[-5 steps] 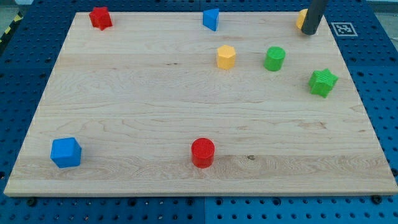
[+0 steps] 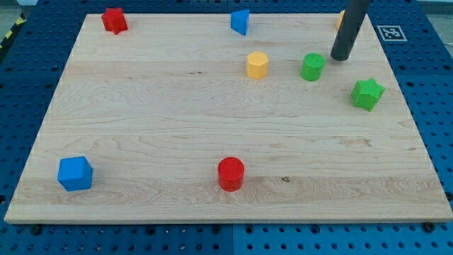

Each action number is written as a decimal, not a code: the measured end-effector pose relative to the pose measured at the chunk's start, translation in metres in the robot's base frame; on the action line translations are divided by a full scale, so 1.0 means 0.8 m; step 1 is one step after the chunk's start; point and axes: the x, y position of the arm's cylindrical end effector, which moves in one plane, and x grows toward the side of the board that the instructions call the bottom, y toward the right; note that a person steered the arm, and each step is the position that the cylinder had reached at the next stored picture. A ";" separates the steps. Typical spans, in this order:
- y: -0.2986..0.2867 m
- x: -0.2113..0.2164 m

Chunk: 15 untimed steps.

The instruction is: Place the green star right to the red circle

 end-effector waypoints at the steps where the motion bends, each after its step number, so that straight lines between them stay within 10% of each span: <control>1: 0.000 0.010; 8: 0.003 0.054; 15: 0.099 0.251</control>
